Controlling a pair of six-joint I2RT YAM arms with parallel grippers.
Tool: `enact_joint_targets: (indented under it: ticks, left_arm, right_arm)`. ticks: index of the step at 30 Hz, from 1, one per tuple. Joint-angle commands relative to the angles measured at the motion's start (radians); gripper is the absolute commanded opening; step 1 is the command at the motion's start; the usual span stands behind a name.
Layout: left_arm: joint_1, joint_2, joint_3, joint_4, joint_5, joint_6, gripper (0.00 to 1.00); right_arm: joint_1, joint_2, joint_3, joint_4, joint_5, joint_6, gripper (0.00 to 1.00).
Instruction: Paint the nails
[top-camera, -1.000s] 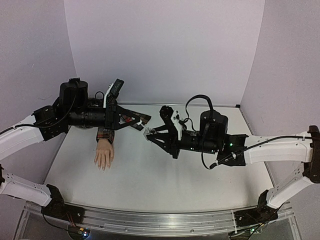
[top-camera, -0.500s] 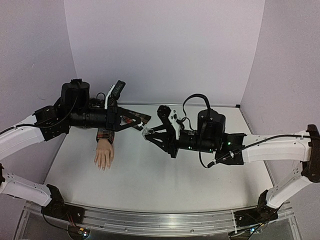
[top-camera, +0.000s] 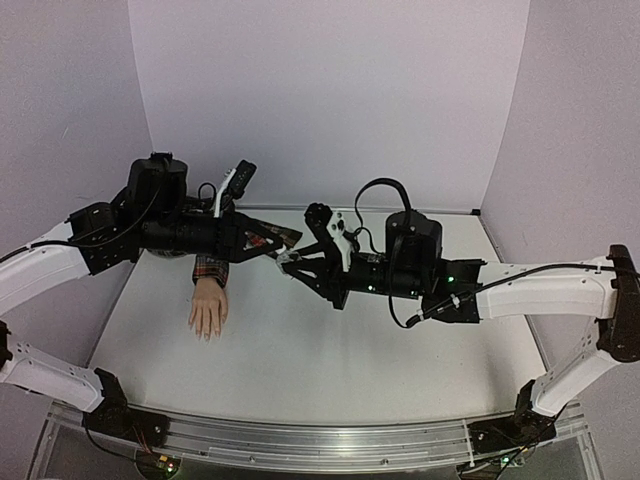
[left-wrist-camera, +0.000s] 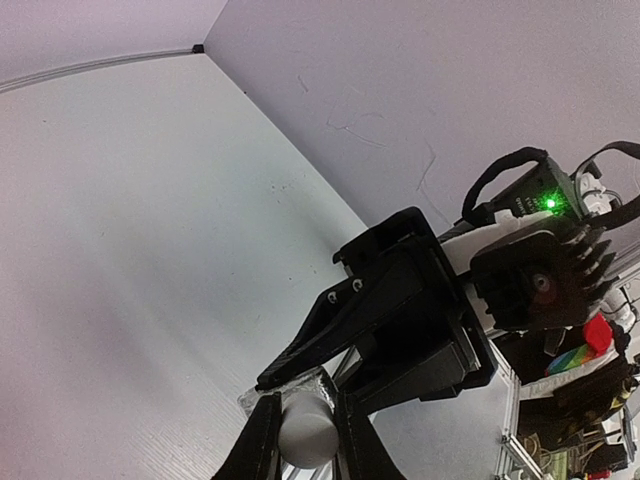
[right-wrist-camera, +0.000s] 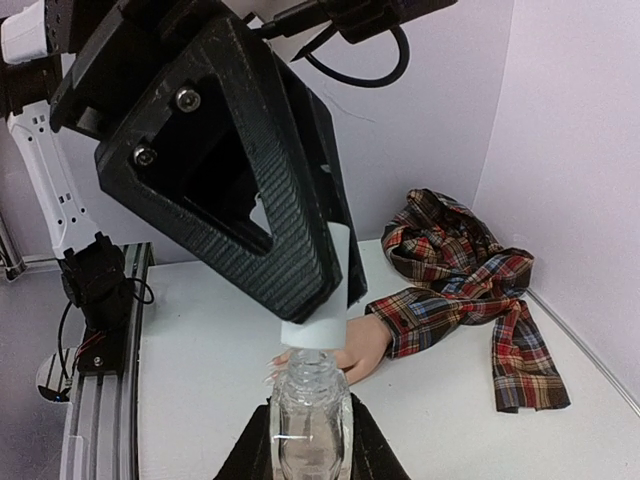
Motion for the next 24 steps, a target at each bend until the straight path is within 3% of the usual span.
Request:
enact_joint_targets:
  ticks: [1,12,20,24]
  left_arm:
    - [-0.016,0.026,0.068,-0.077,-0.049,0.048,0.0]
    - [-0.028,0.172,0.217,-0.293,-0.118,0.14,0.0]
    - [-0.029,0.196,0.205,-0.223,-0.076,0.157,0.0]
    - [-0.029,0.196,0.187,-0.179,0.027,0.222,0.0]
  right_arm:
    - [0.003,0.014,0.071,0.039,0.013,0.012,0.0]
    - [0.003,0.048,0.141,0.051,0.101,-0.003,0.0]
    - [0.004,0.023,0.124,0.143,0.143,-0.004,0.0]
    - [0.003,-0.012,0.106,0.158,0.048,0.023,0.0]
